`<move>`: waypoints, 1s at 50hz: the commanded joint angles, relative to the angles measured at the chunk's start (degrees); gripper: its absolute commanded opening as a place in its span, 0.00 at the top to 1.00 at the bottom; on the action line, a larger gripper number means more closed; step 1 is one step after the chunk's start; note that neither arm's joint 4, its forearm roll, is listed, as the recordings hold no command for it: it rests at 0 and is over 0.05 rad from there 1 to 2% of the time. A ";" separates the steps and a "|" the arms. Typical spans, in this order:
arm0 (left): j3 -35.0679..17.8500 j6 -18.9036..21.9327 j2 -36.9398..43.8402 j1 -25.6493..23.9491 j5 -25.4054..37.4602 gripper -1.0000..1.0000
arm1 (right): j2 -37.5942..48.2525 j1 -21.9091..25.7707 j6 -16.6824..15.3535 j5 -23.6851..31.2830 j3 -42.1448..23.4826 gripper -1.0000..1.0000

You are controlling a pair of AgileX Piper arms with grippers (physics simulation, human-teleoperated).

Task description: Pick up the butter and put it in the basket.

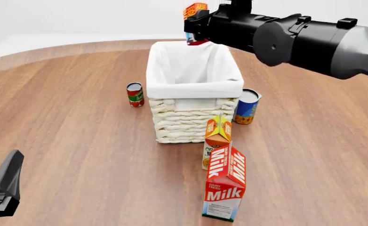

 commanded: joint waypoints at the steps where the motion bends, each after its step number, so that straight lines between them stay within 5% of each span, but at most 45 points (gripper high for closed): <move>1: 0.00 0.00 0.00 0.00 0.00 0.00 | 0.23 0.14 0.73 -0.54 -1.06 1.00; 50: 0.00 0.00 0.00 0.00 0.00 0.00 | 3.74 -0.69 1.46 -2.55 -0.81 1.00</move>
